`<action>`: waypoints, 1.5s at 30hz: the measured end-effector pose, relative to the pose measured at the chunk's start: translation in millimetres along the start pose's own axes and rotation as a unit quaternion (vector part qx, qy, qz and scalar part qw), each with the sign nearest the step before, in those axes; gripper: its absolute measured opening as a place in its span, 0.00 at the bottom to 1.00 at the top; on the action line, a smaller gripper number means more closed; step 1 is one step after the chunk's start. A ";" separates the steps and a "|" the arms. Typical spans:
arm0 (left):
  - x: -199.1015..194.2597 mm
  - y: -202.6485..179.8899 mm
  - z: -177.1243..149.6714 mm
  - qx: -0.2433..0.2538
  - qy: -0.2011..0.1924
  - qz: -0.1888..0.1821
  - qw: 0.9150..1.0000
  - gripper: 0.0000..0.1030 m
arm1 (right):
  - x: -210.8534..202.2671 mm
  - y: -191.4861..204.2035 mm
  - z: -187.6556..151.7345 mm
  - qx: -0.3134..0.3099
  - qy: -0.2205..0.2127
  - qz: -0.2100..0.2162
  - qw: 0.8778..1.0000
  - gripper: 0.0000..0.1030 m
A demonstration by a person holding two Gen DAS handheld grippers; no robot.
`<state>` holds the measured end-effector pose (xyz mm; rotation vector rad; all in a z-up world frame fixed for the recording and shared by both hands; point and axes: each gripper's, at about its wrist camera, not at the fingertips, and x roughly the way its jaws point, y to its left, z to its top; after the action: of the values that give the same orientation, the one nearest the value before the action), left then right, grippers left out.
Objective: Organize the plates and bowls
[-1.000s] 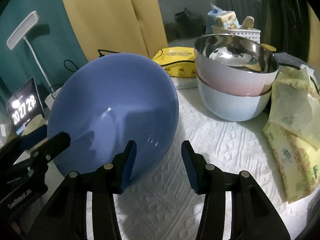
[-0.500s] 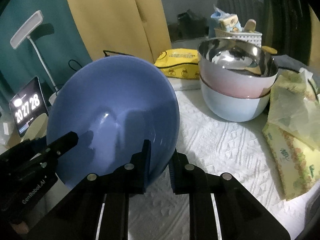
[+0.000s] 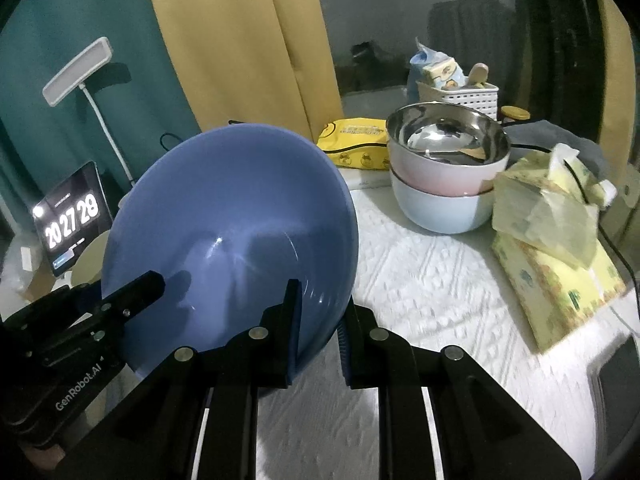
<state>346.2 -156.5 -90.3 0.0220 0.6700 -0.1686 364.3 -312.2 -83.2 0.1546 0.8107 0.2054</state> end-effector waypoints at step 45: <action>-70.3 6.7 -93.2 -0.021 0.059 -0.047 0.997 0.28 | -74.5 30.0 -84.4 0.014 0.054 -0.028 0.998 0.21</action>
<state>235.7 -132.6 -120.0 -0.0407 0.7920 -0.2454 248.9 -296.2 -81.9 0.1488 0.9240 0.1508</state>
